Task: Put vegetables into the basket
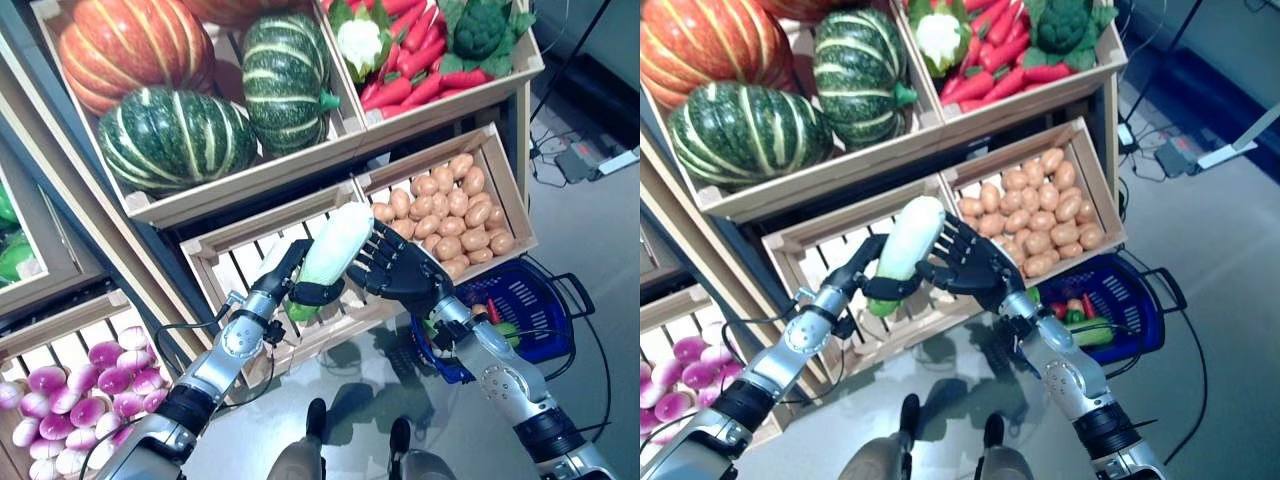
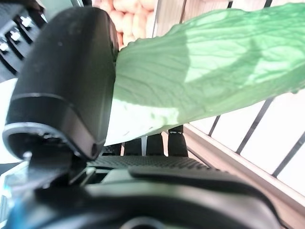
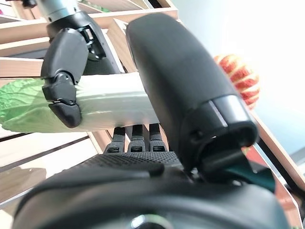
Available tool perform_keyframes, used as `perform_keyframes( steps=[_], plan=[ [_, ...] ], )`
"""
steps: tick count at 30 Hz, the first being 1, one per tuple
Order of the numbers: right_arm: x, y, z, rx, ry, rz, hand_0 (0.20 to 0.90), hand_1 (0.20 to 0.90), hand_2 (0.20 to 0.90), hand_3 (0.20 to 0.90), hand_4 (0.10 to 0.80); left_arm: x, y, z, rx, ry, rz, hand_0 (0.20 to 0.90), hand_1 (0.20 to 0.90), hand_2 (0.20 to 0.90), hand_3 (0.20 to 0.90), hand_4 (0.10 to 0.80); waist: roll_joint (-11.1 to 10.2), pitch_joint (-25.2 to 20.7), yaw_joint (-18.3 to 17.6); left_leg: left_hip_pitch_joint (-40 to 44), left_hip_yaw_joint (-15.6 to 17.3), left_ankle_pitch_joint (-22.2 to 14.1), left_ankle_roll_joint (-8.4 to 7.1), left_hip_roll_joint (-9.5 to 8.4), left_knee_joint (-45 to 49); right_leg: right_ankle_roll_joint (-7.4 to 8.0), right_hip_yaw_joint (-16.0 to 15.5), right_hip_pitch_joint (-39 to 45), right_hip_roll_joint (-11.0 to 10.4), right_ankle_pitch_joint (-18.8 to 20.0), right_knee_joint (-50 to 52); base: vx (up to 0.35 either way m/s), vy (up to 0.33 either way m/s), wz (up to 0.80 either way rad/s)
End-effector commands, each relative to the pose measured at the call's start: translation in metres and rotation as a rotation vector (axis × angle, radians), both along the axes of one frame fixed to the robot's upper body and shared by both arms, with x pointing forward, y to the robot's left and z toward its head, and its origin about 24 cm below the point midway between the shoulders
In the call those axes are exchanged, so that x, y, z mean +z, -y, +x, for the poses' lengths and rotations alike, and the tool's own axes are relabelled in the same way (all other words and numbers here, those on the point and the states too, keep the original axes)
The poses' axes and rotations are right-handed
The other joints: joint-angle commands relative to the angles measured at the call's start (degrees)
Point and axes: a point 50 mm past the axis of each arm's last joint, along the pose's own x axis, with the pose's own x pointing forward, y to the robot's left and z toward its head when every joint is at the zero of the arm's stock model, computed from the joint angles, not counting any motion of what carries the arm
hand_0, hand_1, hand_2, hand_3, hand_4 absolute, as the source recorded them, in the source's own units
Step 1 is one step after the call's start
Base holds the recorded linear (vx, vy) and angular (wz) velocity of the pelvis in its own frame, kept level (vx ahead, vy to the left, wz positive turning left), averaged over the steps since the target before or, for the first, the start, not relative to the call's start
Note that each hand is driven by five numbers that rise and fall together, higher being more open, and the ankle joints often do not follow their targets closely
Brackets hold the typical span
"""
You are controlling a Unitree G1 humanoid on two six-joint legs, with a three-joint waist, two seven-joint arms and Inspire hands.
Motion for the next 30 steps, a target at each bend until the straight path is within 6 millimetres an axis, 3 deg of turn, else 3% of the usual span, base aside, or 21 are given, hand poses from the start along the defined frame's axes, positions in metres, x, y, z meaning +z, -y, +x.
perform_keyframes(
  steps=[1, 8, 18, 23, 24, 26, 30],
  plan=[
    [0.02, -0.043, -0.016, 0.268, 0.089, 0.176, 0.9, 0.9, 0.9, 0.9, 0.8, 0.034, 0.047, -0.004, -0.305, 0.095, -0.092, 0.3, 0.3, 0.3, 0.3, 0.4, -2.2, -8.0, 0.2, 0.4, -1.0, -4.7, -0.09, -2.03, 0.0, -0.53, -0.8, -0.8, -2.0, 2.9, -0.3, 0.054, -0.007, 0.07],
    [0.02, -0.049, -0.014, 0.225, 0.074, 0.277, 0.9, 0.9, 0.9, 0.9, 0.8, 0.021, 0.062, -0.013, -0.447, -0.067, -0.116, 0.3, 0.3, 0.3, 0.3, 0.4, -1.7, -10.2, -0.1, 1.1, -0.1, -5.4, 0.1, -1.83, 0.0, 0.2, -0.2, -0.4, -2.4, 3.9, -1.5, 0.046, 0.002, 0.01],
    [0.022, -0.042, -0.008, -0.03, 0.08, 0.323, 0.9, 0.9, 0.9, 0.9, 0.8, 0.015, 0.061, -0.017, -0.36, 0.009, -0.027, 0.3, 0.3, 0.3, 0.3, 0.4, -1.2, -11.4, -0.3, 1.7, 0.1, -6.1, 0.43, -1.79, 0.0, 0.67, 0.9, -0.4, -2.7, 3.9, -1.8, 0.023, 0.001, -0.03],
    [0.02, -0.047, -0.013, -0.037, 0.067, 0.351, 0.9, 0.9, 0.9, 0.9, 0.8, 0.015, 0.063, -0.02, -0.355, 0.012, -0.054, 0.3, 0.3, 0.3, 0.3, 0.4, -1.0, -11.3, -0.5, 1.7, 0.5, -6.3, 0.63, -1.67, 0.0, 0.78, 1.2, -0.6, -2.8, 4.0, -1.8, 0.0, 0.001, -0.01],
    [0.021, -0.048, -0.014, -0.027, 0.062, 0.36, 0.86, 0.86, 0.86, 0.86, 0.773, 0.015, 0.064, -0.021, -0.365, 0.01, -0.053, 0.3, 0.3, 0.3, 0.3, 0.4, -1.0, -11.3, -0.5, 1.7, 0.6, -6.4, 0.63, -1.64, 0.0, 0.75, 1.2, -0.6, -2.8, 3.9, -1.8, -0.002, 0.003, -0.05],
    [0.022, -0.051, -0.014, -0.018, 0.064, 0.358, 0.3, 0.3, 0.3, 0.3, 0.4, 0.014, 0.066, -0.022, -0.374, 0.009, -0.044, 0.3, 0.3, 0.3, 0.3, 0.4, -1.0, -11.3, -0.5, 1.6, 0.6, -6.3, 0.63, -1.59, 0.0, 0.7, 1.2, -0.7, -2.8, 3.9, -1.8, -0.002, 0.0, -0.02],
    [0.021, -0.051, -0.013, -0.019, 0.06, 0.349, 0.3, 0.3, 0.3, 0.3, 0.4, 0.014, 0.067, -0.022, -0.386, -0.001, -0.045, 0.3, 0.3, 0.3, 0.3, 0.4, -0.9, -11.5, -0.5, 1.6, 0.6, -6.4, 0.62, -1.52, 0.0, 0.68, 1.2, -0.8, -2.9, 3.9, -1.8, 0.0, 0.0, 0.0]
  ],
)
